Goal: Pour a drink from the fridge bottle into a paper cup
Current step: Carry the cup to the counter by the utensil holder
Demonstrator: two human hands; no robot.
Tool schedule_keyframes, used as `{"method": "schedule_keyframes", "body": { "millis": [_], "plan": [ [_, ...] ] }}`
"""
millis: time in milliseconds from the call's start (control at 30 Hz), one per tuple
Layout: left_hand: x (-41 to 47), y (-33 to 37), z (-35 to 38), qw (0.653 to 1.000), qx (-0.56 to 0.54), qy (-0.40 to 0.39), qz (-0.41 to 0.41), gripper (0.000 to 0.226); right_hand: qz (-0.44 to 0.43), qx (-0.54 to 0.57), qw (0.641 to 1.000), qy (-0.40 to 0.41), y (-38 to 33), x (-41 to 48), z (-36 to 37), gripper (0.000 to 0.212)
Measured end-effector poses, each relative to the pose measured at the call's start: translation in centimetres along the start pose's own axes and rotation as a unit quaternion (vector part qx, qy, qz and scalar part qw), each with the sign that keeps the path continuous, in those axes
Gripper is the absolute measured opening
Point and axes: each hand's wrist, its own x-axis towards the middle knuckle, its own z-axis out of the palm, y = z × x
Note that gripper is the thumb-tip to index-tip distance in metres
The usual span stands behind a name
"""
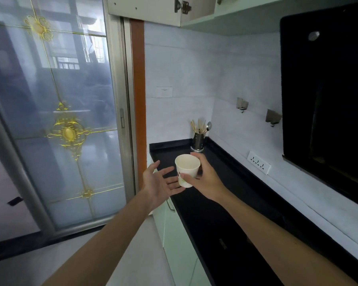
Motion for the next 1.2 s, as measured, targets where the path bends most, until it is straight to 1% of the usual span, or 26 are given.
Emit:
{"method": "schedule_keyframes", "body": {
  "millis": [200,433,867,1000,1200],
  "plan": [
    [5.0,5.0,-2.2,1.0,-0.001,-0.019,-0.013,0.065,0.001,0.005,1.0,0.015,0.2,6.0,2.4,0.066],
    [8.5,9.9,-5.1,1.0,0.009,-0.024,-0.019,0.067,0.007,0.014,1.0,0.023,0.5,11.2,5.7,0.07],
    [15.5,14.5,-10.4,1.0,-0.008,-0.003,-0.017,0.07,-0.006,0.013,1.0,-0.006,2.8,19.4,10.5,0.064],
    [18.6,16.0,-11.7,1.0,0.004,-0.004,-0.007,0.072,-0.007,0.016,1.0,-0.01,4.8,22.9,12.0,0.07],
    [24.5,18.8,-12.5,1.0,0.021,0.007,-0.004,0.069,-0.014,0.031,0.999,-0.006,7.9,28.9,13.0,0.068]
  ]
}}
